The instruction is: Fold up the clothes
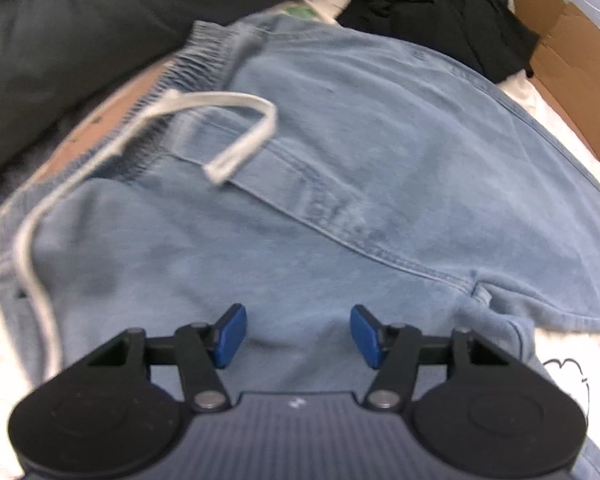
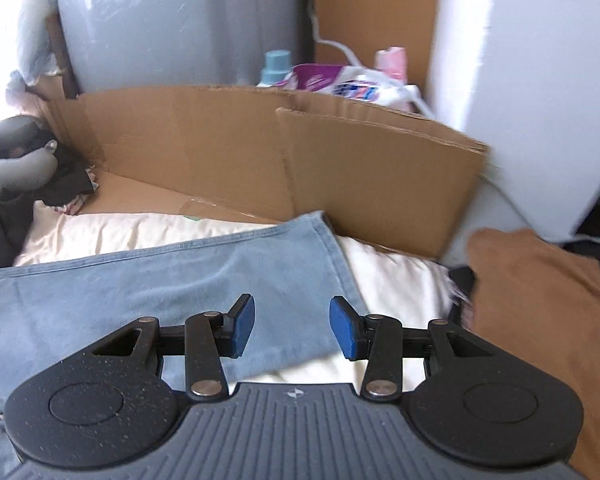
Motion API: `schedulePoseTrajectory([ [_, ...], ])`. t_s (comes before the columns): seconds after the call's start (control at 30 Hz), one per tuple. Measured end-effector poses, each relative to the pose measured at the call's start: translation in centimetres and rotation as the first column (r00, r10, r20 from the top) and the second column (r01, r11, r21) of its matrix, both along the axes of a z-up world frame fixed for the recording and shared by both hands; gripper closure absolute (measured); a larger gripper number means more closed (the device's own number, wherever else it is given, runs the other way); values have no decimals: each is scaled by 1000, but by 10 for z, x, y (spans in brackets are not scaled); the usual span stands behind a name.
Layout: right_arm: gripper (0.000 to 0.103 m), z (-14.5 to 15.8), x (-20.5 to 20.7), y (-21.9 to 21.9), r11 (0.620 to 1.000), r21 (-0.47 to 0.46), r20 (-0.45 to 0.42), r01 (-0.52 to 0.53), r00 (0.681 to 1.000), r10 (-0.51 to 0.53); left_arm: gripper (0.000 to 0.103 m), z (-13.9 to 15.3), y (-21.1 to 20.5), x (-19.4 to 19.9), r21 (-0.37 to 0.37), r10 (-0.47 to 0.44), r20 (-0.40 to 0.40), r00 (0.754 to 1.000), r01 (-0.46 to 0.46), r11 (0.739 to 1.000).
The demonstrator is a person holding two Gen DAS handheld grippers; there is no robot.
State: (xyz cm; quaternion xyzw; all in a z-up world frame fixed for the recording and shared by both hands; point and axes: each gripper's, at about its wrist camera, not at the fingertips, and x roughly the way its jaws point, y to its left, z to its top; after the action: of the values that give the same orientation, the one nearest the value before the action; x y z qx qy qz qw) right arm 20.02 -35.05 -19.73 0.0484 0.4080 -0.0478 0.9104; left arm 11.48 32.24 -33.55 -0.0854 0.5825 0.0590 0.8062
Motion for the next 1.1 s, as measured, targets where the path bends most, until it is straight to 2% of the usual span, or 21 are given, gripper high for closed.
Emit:
schedulePoseTrajectory([
  [0.13, 54, 31, -40, -18, 994, 67, 12, 83, 996, -84, 42, 28, 19, -11, -9, 43, 6, 999, -43, 999],
  [0.33, 54, 73, -94, -24, 992, 96, 61, 85, 994, -91, 42, 78, 46, -30, 29, 85, 32, 996, -86, 996],
  [0.47, 53, 92, -125, -29, 985, 136, 61, 106, 992, -115, 41, 110, 63, -42, 64, 111, 54, 992, -114, 991],
  [0.6, 52, 107, -148, -30, 980, 164, 79, 115, 989, -129, 38, 131, 85, -50, 63, 154, 72, 985, -159, 985],
  [0.8, 51, 107, -179, -28, 968, 190, 52, 164, 983, -177, 38, 133, 114, -54, 40, 214, 59, 975, -216, 975],
  [1.1, 49, 57, -226, -20, 922, 219, -110, 319, 947, -301, 38, 99, 131, -59, 11, 215, 18, 976, -215, 976],
])
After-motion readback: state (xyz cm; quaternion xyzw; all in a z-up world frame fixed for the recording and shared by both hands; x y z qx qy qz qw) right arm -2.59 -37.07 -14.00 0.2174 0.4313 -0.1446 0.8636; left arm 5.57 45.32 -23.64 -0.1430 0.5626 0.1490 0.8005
